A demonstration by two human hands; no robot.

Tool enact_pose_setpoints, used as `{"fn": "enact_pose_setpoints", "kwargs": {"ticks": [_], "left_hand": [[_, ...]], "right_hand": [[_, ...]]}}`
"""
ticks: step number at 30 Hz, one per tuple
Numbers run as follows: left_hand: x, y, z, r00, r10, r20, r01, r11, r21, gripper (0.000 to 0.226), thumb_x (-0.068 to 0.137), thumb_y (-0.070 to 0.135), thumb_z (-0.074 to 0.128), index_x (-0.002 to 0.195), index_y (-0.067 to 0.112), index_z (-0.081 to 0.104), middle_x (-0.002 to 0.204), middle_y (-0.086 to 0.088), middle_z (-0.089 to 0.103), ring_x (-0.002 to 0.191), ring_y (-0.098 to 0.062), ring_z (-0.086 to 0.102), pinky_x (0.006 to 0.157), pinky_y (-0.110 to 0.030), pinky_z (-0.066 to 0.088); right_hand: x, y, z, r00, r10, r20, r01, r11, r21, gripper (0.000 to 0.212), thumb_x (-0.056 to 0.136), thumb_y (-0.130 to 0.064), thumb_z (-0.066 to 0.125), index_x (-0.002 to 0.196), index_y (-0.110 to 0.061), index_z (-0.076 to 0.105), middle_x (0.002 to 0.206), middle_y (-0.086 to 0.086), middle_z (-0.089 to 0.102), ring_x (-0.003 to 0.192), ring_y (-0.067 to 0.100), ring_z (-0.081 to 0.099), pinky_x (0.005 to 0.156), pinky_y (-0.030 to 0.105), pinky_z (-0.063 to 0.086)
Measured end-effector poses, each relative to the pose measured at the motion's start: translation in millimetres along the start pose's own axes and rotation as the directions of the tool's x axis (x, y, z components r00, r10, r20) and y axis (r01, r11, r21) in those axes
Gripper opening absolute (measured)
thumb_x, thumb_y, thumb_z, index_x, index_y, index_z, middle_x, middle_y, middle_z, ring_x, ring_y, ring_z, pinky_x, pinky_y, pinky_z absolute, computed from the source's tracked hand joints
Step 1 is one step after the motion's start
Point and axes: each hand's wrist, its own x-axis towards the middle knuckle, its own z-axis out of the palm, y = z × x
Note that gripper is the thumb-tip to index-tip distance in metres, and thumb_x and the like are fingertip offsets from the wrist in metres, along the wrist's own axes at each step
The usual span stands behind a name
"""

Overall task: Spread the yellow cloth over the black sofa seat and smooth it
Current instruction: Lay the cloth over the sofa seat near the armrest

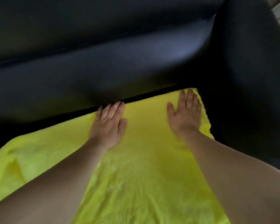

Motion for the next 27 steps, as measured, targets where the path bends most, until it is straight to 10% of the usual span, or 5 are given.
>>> {"fn": "enact_pose_setpoints", "kwargs": {"ticks": [4,8,19,27], "left_hand": [[-23.5,14.8,-2.6,0.989,0.088,-0.120,-0.091,0.996,-0.016,0.059,0.098,0.040,0.026,0.147,0.008,0.036,0.150,-0.007,0.033,0.140,-0.029,0.029,0.119,-0.049,0.014],[-55.7,14.9,12.2,0.999,-0.045,0.018,0.045,0.999,-0.004,0.068,0.097,0.054,0.013,0.156,0.021,0.014,0.163,-0.002,0.008,0.150,-0.027,0.004,0.119,-0.053,0.003],[-32.5,-6.4,18.8,0.999,-0.034,0.037,0.031,0.996,0.086,0.069,0.092,0.062,0.005,0.153,0.035,-0.010,0.161,0.005,-0.018,0.148,-0.023,-0.018,0.118,-0.055,-0.003],[-90.2,-2.6,7.7,0.993,0.096,-0.076,-0.098,0.995,-0.024,0.065,0.097,0.047,0.026,0.152,0.014,0.027,0.161,-0.003,0.020,0.149,-0.027,0.012,0.118,-0.055,0.008]], "right_hand": [[0.7,-3.7,-1.7,0.999,0.046,0.014,-0.046,0.999,0.009,0.071,0.099,-0.052,0.015,0.155,-0.014,-0.004,0.162,0.008,-0.011,0.149,0.023,-0.010,0.121,0.041,-0.005],[-24.7,-21.0,-9.4,0.991,-0.019,-0.131,0.017,1.000,-0.016,0.073,0.096,-0.050,0.015,0.154,-0.007,0.012,0.162,0.015,0.003,0.149,0.033,0.001,0.118,0.047,-0.009],[-54.5,-33.7,9.4,0.995,-0.086,0.054,0.091,0.991,-0.096,0.068,0.095,-0.059,0.011,0.155,-0.029,0.000,0.162,0.008,-0.010,0.148,0.032,-0.013,0.118,0.053,-0.009],[-151.3,-50.3,7.7,0.918,-0.342,-0.202,0.363,0.928,0.082,0.058,0.097,-0.038,0.034,0.147,-0.009,0.038,0.156,0.011,0.029,0.144,0.031,0.027,0.117,0.054,0.013]]}}
